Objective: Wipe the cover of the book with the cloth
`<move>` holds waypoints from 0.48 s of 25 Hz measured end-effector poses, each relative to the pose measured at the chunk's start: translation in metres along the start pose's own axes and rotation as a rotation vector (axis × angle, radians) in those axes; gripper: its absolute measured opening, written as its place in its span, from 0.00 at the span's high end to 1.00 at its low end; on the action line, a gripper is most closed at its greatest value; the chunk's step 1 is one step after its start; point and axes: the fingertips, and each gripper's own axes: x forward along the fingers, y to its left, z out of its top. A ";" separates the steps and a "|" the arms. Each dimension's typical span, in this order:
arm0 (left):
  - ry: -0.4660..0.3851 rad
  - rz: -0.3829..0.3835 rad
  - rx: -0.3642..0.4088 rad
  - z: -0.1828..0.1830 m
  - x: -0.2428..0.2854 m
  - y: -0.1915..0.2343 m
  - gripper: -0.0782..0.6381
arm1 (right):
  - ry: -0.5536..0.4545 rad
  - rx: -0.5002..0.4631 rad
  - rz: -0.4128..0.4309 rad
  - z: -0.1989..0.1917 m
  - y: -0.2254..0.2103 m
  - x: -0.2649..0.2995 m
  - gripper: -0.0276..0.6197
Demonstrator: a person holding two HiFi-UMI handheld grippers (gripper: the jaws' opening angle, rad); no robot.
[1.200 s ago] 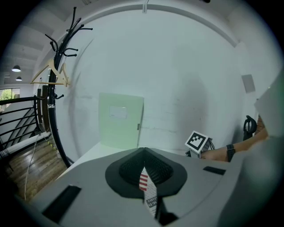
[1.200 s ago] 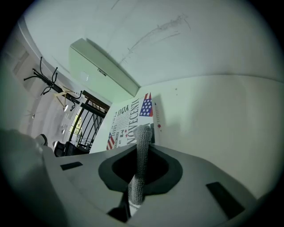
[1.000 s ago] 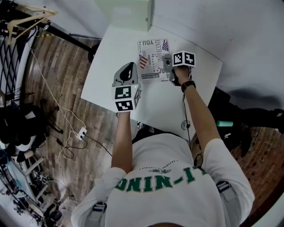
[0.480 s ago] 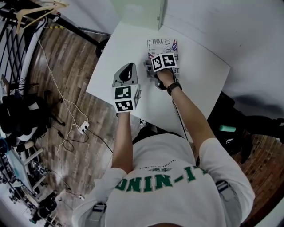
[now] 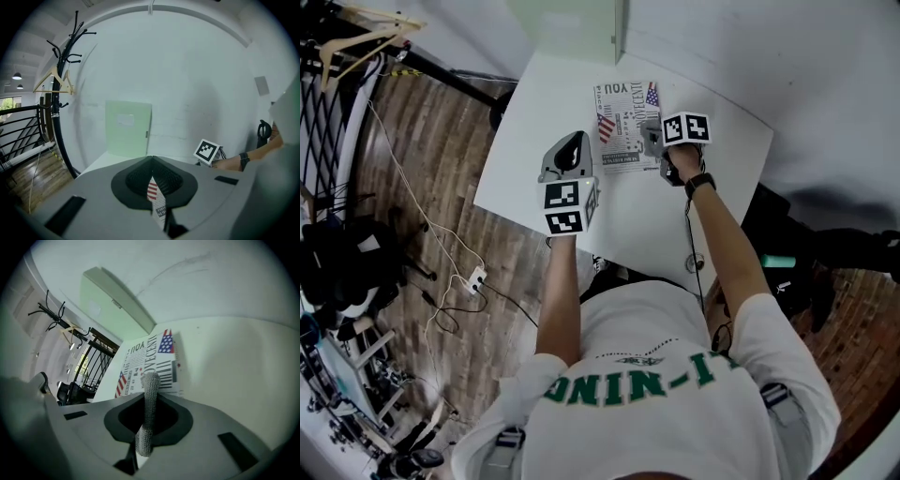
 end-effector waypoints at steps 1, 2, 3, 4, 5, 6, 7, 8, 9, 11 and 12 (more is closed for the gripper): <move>-0.001 -0.007 0.003 0.001 0.001 -0.003 0.87 | -0.009 0.013 -0.011 0.002 -0.009 -0.007 0.91; -0.001 -0.013 0.005 0.002 0.002 -0.005 0.87 | -0.018 0.025 -0.019 0.003 -0.016 -0.012 0.91; -0.001 -0.017 0.006 0.002 0.002 -0.006 0.87 | -0.025 0.035 -0.024 0.004 -0.022 -0.016 0.91; -0.001 -0.018 0.006 0.002 0.002 -0.006 0.87 | -0.031 0.043 -0.028 0.004 -0.025 -0.019 0.91; -0.002 -0.017 0.005 0.002 0.002 -0.006 0.87 | -0.035 0.046 -0.031 0.004 -0.027 -0.020 0.91; -0.003 -0.015 0.004 0.002 0.001 -0.006 0.87 | -0.037 0.045 -0.035 0.005 -0.027 -0.020 0.91; -0.004 -0.012 0.003 0.003 0.001 -0.006 0.87 | -0.035 0.040 -0.041 0.005 -0.027 -0.018 0.91; -0.005 -0.008 0.003 0.003 0.001 -0.005 0.87 | -0.032 0.035 -0.045 0.006 -0.024 -0.016 0.91; -0.006 -0.005 0.003 0.003 0.000 -0.004 0.87 | -0.026 0.029 -0.042 0.005 -0.020 -0.013 0.91; -0.005 0.004 0.003 0.002 -0.003 -0.001 0.87 | -0.008 0.010 -0.009 -0.001 0.000 -0.003 0.91; -0.003 0.009 0.003 0.001 -0.004 0.001 0.87 | 0.003 -0.004 0.016 -0.006 0.014 0.003 0.91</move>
